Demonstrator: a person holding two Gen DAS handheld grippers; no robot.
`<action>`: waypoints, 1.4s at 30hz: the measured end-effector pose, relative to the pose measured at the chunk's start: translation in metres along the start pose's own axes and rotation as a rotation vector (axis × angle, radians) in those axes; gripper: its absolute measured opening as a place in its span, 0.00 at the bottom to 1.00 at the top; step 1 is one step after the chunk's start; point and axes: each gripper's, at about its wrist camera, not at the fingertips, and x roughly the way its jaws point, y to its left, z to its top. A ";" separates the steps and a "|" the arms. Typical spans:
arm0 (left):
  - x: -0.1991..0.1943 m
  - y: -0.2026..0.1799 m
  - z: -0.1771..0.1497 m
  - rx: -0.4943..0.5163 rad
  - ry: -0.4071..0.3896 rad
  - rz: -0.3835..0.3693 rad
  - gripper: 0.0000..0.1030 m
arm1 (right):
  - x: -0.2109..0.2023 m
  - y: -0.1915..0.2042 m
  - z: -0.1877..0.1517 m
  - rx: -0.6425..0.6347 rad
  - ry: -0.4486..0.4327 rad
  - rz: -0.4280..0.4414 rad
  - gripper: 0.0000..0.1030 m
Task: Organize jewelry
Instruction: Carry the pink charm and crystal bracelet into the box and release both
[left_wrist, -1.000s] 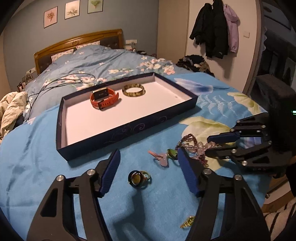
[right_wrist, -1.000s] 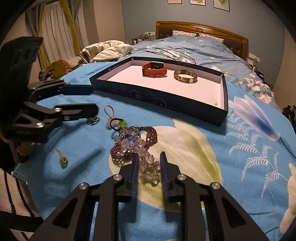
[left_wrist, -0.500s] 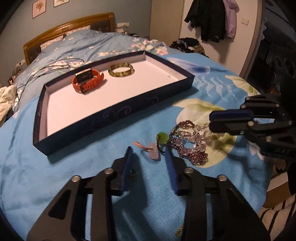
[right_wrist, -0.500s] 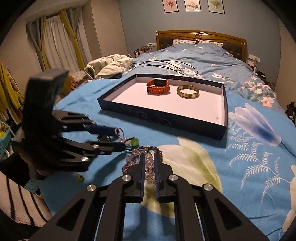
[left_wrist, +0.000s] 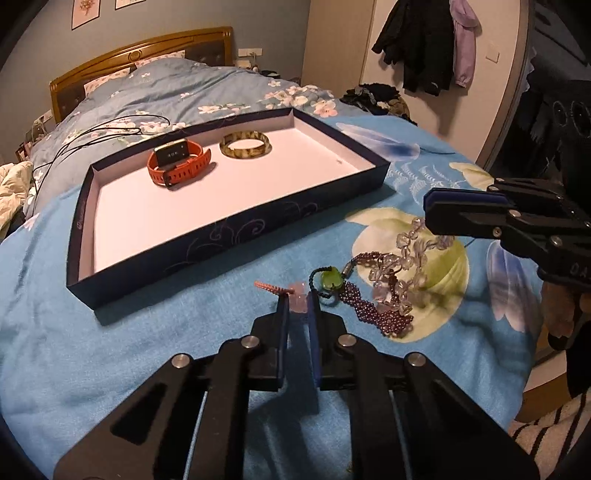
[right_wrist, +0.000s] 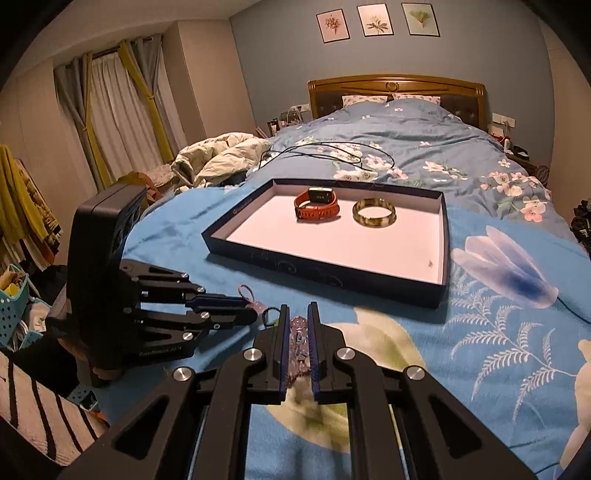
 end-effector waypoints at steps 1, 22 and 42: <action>-0.002 0.000 0.000 -0.001 -0.005 0.000 0.10 | 0.000 0.000 0.001 0.002 -0.002 0.002 0.07; -0.045 0.014 0.023 -0.017 -0.130 0.047 0.10 | -0.012 -0.001 0.039 -0.012 -0.094 0.004 0.07; -0.036 0.038 0.059 -0.019 -0.154 0.099 0.10 | 0.017 -0.021 0.089 -0.018 -0.145 -0.048 0.07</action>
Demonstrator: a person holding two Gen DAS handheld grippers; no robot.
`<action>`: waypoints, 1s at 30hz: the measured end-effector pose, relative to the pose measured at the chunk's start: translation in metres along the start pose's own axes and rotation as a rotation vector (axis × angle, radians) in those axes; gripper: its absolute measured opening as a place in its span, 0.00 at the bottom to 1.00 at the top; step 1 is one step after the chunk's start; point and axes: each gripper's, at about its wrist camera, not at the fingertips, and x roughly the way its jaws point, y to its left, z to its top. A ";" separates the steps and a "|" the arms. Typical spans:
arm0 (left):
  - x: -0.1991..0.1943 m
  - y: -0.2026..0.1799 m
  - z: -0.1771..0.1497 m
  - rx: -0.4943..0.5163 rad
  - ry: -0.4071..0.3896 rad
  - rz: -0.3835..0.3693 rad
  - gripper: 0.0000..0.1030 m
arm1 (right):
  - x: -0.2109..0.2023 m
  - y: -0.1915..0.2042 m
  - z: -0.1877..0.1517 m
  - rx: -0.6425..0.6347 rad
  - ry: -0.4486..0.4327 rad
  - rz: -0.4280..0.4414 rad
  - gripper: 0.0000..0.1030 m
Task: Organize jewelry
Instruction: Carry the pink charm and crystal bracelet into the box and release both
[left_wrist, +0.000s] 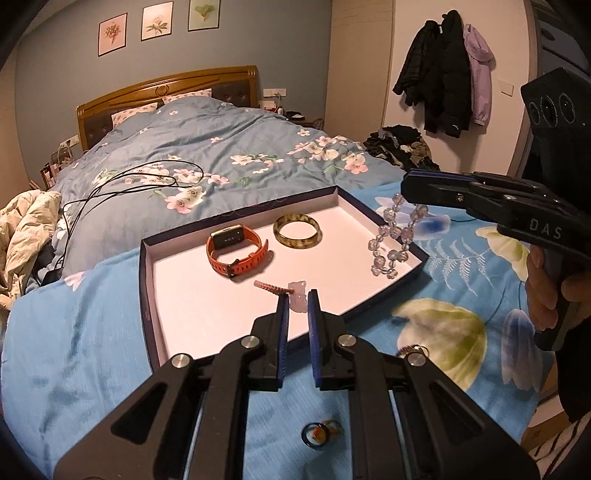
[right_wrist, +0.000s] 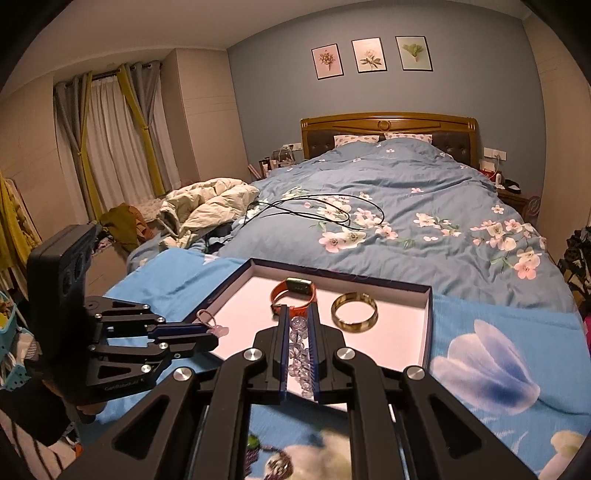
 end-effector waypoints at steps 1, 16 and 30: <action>0.002 0.001 0.001 0.000 0.004 0.003 0.10 | 0.005 -0.003 0.002 0.005 0.004 -0.006 0.08; 0.046 0.022 0.010 -0.043 0.075 0.026 0.10 | 0.064 -0.016 0.008 0.067 0.069 0.002 0.08; 0.084 0.034 0.012 -0.062 0.172 0.019 0.10 | 0.099 -0.042 -0.002 0.172 0.135 -0.007 0.08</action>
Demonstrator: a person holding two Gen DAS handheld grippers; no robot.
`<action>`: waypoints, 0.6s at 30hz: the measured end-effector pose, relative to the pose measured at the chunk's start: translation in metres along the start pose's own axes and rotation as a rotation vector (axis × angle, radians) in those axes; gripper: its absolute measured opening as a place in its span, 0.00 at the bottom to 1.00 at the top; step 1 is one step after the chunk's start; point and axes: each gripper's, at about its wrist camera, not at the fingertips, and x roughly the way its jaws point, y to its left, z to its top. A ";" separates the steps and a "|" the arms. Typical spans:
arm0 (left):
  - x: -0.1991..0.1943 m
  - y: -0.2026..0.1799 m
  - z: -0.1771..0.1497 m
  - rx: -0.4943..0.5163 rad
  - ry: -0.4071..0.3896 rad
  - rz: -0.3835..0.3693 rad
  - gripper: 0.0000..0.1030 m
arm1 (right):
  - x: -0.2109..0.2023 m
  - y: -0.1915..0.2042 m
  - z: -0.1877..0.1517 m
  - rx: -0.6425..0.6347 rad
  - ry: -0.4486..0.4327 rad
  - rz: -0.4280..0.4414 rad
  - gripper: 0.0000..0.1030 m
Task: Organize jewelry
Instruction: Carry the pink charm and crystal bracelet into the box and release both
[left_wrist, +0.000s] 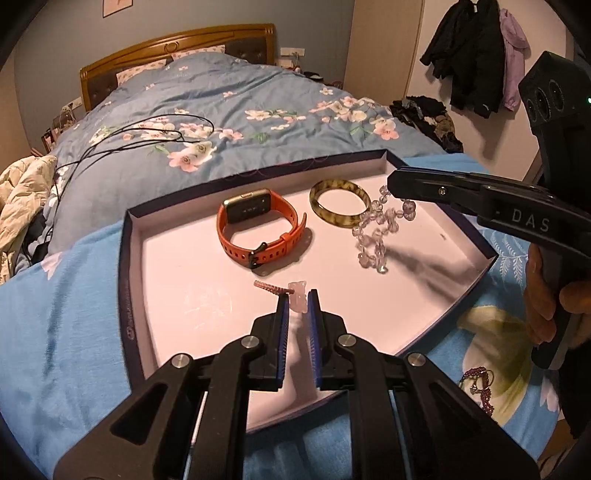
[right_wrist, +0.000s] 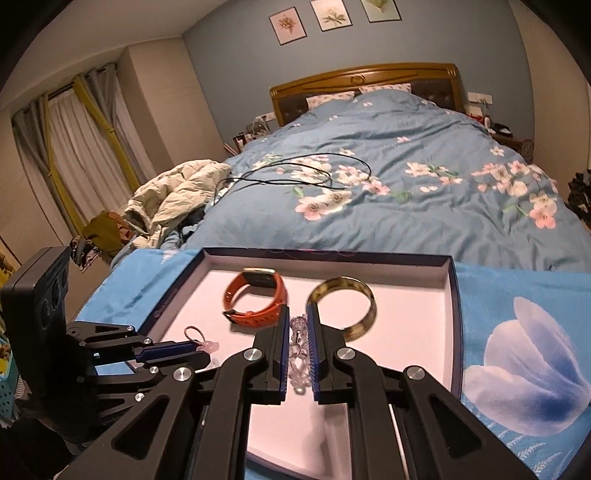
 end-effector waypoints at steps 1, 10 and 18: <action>0.002 0.000 0.001 0.004 0.005 0.001 0.10 | 0.002 -0.002 -0.001 0.003 0.007 -0.005 0.08; 0.022 0.000 0.009 0.006 0.046 0.004 0.10 | 0.012 -0.008 -0.006 0.012 0.040 -0.038 0.08; 0.026 0.000 0.010 0.000 0.045 -0.007 0.14 | 0.012 -0.014 -0.010 0.028 0.061 -0.079 0.15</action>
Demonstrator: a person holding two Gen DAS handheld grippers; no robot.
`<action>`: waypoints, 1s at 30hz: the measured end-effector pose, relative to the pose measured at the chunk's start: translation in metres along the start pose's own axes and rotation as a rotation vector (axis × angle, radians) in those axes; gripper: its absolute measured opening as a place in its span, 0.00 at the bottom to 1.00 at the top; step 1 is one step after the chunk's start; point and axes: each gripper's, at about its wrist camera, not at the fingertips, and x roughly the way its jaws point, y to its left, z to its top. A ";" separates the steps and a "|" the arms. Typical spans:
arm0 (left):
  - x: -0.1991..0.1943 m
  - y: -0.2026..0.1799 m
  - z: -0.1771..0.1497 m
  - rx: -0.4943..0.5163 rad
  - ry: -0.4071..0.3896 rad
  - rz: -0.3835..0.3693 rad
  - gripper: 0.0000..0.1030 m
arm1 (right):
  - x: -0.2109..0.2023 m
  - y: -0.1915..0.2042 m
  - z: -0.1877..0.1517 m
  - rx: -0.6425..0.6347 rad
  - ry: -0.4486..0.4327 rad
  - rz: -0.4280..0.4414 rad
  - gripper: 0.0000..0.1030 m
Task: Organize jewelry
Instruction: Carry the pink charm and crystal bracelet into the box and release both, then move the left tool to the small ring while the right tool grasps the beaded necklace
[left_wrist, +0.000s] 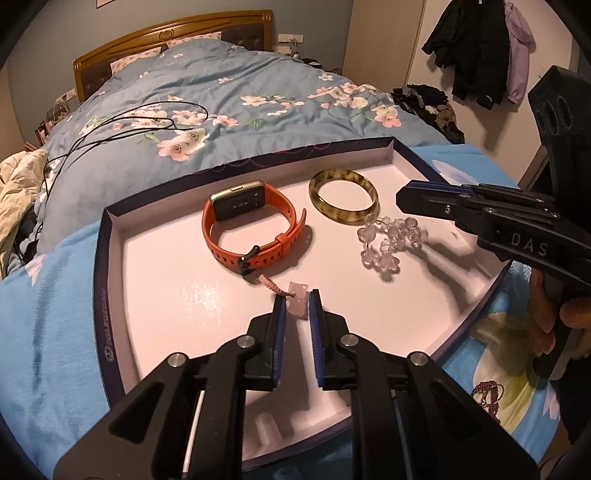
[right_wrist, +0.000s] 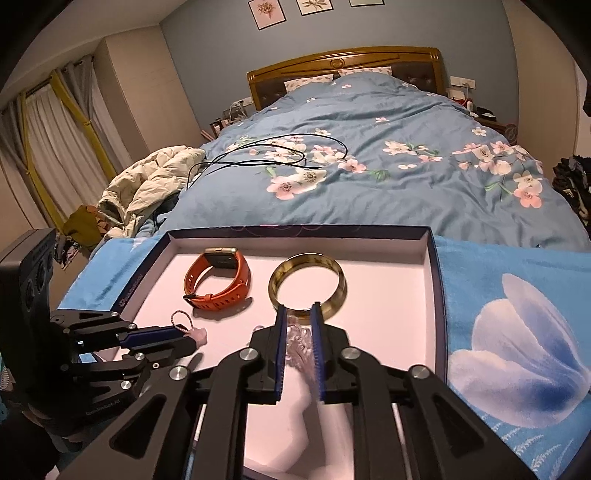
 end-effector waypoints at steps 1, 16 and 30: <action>-0.003 -0.001 0.000 0.002 -0.007 0.009 0.16 | -0.001 0.000 0.000 0.001 -0.002 -0.007 0.16; -0.105 -0.004 -0.042 -0.006 -0.234 0.059 0.45 | -0.062 0.021 -0.020 -0.067 -0.086 0.020 0.46; -0.126 -0.019 -0.105 -0.005 -0.194 0.048 0.46 | -0.087 0.041 -0.104 -0.166 0.061 0.029 0.28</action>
